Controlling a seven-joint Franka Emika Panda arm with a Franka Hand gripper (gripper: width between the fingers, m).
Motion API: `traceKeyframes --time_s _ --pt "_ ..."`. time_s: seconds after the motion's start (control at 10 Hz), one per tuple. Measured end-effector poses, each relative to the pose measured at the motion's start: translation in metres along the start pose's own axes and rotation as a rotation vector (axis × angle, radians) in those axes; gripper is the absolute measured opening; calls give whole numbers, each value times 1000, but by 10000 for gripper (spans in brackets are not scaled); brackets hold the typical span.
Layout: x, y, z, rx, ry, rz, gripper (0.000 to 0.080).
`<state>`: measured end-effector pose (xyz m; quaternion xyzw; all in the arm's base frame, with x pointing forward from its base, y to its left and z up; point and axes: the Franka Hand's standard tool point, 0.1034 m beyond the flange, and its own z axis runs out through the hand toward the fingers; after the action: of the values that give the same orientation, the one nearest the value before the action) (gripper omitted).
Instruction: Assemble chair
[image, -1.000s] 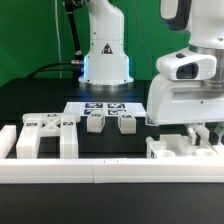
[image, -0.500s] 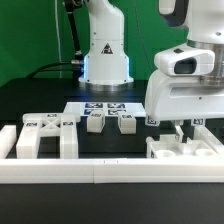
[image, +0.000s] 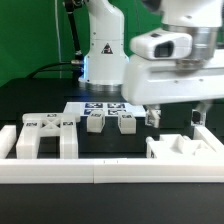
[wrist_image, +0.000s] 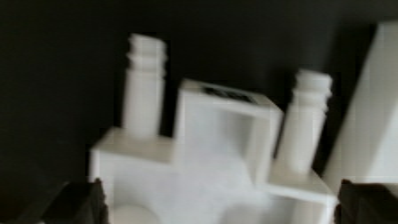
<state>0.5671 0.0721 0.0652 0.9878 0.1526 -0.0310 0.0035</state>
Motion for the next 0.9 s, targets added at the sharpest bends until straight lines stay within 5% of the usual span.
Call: traceKeyframes --time_s 0.3,0.7,0.9 --pt "-36 34 -5 -8 -19 -21 649" --pt "-42 40 -2 -8 -22 -23 649" --pt "-62 56 7 -9 -54 35 649"
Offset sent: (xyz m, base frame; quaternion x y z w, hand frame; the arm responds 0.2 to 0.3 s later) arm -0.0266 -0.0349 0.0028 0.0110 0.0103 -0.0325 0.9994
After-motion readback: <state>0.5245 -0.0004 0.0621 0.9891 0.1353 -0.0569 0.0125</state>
